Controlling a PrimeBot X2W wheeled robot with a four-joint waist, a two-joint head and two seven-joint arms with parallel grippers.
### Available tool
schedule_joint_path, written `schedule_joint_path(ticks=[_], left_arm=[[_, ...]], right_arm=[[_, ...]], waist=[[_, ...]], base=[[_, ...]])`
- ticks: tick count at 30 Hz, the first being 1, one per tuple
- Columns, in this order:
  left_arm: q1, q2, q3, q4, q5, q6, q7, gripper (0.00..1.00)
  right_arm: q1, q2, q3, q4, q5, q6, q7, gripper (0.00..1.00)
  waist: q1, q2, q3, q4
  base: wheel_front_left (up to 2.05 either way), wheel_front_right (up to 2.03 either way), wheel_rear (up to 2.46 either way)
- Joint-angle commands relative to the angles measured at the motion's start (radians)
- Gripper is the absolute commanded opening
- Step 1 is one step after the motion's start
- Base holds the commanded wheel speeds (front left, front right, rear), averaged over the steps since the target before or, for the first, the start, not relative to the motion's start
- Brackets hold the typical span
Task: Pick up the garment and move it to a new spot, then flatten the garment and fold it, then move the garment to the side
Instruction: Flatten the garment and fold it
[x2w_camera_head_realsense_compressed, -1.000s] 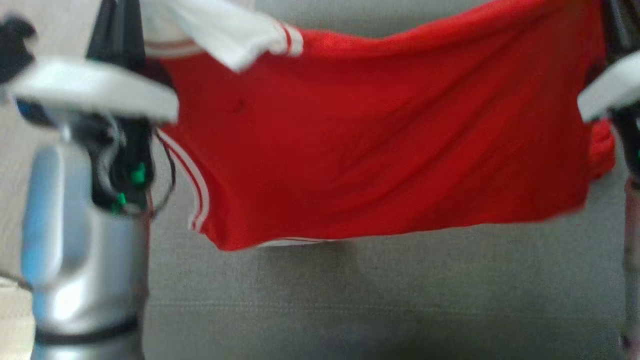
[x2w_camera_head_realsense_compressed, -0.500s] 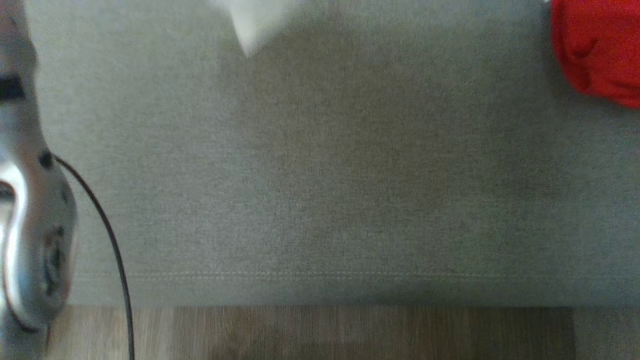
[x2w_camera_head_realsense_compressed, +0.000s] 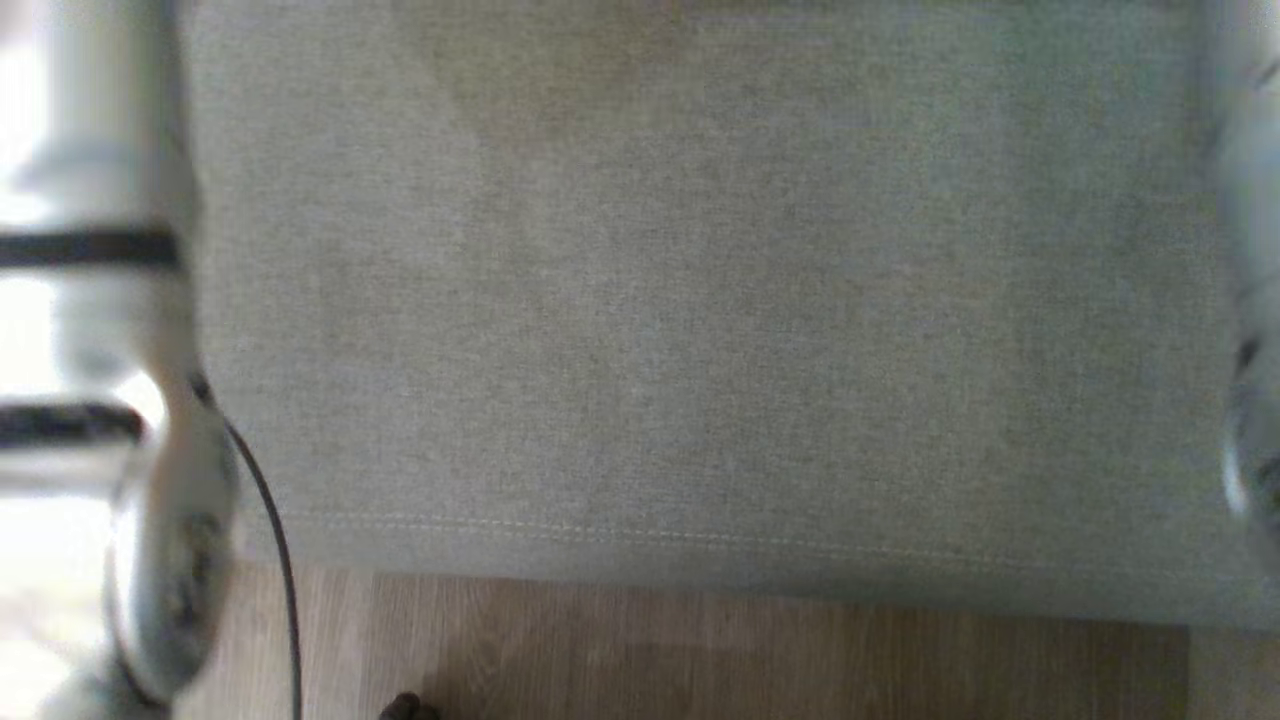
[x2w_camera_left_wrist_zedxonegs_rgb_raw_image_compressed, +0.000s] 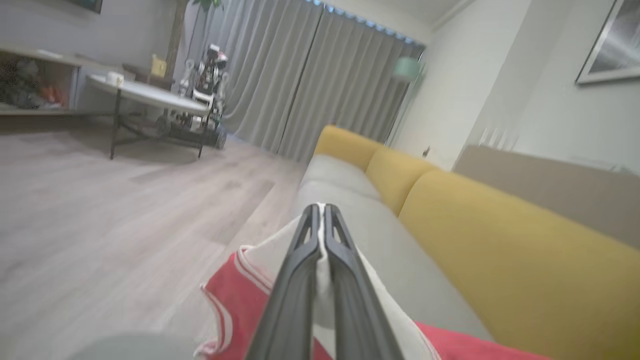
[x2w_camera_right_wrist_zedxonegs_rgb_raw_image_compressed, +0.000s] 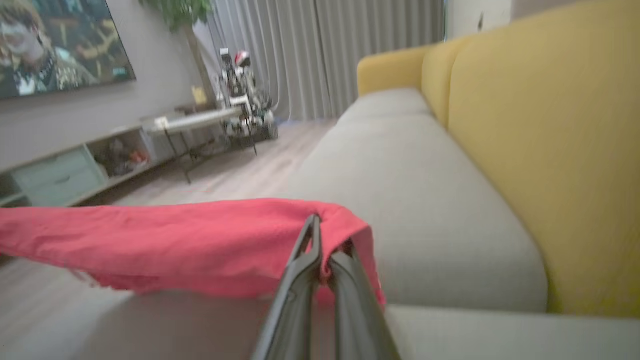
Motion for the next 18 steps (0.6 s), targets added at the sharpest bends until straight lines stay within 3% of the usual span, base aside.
schedule_joint_path(ticks=[1, 9, 18], left_arm=[[0.045, 0.032, 0.005, -0.007, 0.013, -0.012, -0.004, 0.00], [0.374, 0.014, -0.002, 0.153, -0.010, -0.065, -0.005, 0.00], [0.526, 0.016, -0.054, 0.216, -0.032, -0.084, -0.001, 0.00]], right_arm=[[0.035, 0.015, 0.030, -0.005, 0.029, 0.000, 0.011, 0.00], [0.338, -0.046, 0.237, 0.049, 0.256, 0.000, 0.168, 0.00], [0.514, -0.133, 0.381, 0.001, 0.397, 0.000, 0.320, 0.00]], waist=[[-0.0003, 0.0001, -0.024, 0.011], [-0.0003, 0.0001, -0.167, 0.028], [-0.0003, 0.0001, -0.272, 0.045]], base=[[0.00, 0.00, 0.00], [0.00, 0.00, 0.00], [0.00, 0.00, 0.00]])
